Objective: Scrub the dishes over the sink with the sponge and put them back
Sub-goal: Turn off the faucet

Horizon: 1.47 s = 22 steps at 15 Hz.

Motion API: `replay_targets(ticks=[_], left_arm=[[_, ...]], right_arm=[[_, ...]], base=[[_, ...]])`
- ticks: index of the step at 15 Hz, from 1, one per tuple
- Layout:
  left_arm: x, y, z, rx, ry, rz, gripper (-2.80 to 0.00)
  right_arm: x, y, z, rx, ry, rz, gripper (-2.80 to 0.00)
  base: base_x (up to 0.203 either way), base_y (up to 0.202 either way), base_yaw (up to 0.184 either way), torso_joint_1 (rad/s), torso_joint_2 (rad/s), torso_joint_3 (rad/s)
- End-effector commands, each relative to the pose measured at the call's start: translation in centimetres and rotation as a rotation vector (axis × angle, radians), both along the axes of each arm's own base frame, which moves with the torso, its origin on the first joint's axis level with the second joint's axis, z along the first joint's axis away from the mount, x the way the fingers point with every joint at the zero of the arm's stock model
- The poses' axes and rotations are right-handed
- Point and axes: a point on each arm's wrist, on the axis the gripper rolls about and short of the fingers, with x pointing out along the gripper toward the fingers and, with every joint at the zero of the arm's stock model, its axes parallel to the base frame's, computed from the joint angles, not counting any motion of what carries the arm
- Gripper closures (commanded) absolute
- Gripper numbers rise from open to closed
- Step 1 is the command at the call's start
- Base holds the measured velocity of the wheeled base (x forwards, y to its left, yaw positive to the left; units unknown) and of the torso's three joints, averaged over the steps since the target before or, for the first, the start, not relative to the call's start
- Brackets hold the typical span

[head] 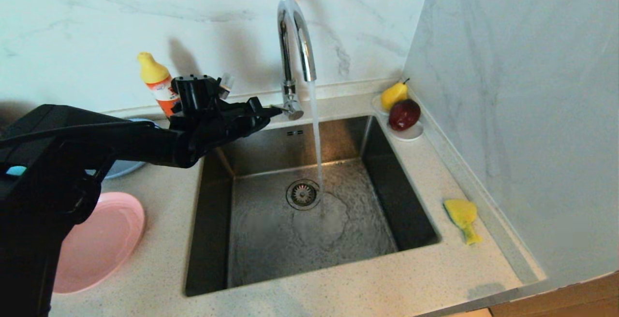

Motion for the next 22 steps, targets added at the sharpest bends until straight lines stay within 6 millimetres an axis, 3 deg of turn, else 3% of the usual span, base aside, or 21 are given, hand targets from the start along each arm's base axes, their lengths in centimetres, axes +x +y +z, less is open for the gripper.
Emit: replay_targets(ticks=[1, 13, 22], left_arm=[[0.5, -0.1, -0.2, -0.005, -0.008, -0.003, 0.00], [2.9, -0.4, 0.1, -0.054, -0.027, 0.027, 0.00], [3.0, 0.7, 0.9, -0.059, -0.049, 0.053, 0.00]], right_arm=[[0.0, 0.0, 0.0, -0.001, 0.002, 0.000, 0.00], [0.0, 0.0, 0.0, -0.001, 0.002, 0.000, 0.00], [0.0, 0.0, 0.0, -0.001, 0.002, 0.000, 0.00]], base=[[0.000, 0.000, 0.000, 0.000, 0.00, 0.000], [0.000, 0.000, 0.000, 0.000, 0.00, 0.000], [0.000, 0.000, 0.000, 0.000, 0.00, 0.000]])
